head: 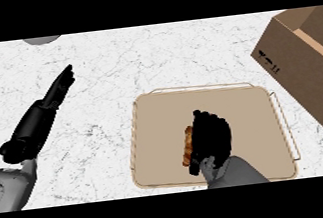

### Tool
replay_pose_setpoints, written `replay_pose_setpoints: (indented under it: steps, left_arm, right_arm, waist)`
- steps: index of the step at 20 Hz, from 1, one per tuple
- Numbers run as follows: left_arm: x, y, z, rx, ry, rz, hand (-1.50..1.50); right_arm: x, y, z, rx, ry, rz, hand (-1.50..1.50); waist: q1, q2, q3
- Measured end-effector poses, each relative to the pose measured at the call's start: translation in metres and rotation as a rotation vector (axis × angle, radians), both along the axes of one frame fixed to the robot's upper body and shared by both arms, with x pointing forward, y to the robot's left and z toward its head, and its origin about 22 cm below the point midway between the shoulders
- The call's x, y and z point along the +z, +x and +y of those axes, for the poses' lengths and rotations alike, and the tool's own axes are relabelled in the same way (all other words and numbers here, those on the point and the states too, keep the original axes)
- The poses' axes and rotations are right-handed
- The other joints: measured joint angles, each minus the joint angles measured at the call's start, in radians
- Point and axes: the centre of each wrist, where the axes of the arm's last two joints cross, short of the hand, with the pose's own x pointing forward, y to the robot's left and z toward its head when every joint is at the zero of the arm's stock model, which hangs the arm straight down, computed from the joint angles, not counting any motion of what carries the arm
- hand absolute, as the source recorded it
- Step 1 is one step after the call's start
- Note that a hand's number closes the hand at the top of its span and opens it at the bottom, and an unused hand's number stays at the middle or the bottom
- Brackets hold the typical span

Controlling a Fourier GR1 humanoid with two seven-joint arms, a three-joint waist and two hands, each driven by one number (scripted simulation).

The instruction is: Pick the croissant from the tray and place it in the cardboard box

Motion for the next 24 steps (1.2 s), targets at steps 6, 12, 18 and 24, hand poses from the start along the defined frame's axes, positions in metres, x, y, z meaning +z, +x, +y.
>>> replay_pose_setpoints:
  steps: [6,12,18,24]
  left_arm:
    - [0.004,-0.003,0.007,0.001,0.006,0.003,0.0]
    - [-0.001,0.002,-0.001,-0.004,-0.005,0.0,0.0]
    - [0.0,0.005,-0.002,-0.023,0.002,-0.004,0.0]
    - [-0.002,0.005,-0.008,-0.018,0.004,0.001,0.0]
  right_arm:
    - [-0.007,0.002,0.0,0.049,-0.056,-0.084,1.5]
    - [-0.002,0.034,-0.013,0.132,-0.067,-0.144,1.5]
    - [0.018,0.09,-0.061,0.344,0.042,-0.24,1.5]
    - [0.048,0.13,-0.082,0.471,0.029,-0.423,1.5]
  waist:
    - [-0.002,-0.006,-0.002]
    - [0.003,-0.002,-0.001]
    - [0.022,0.012,0.002]
    - [0.018,0.009,0.002]
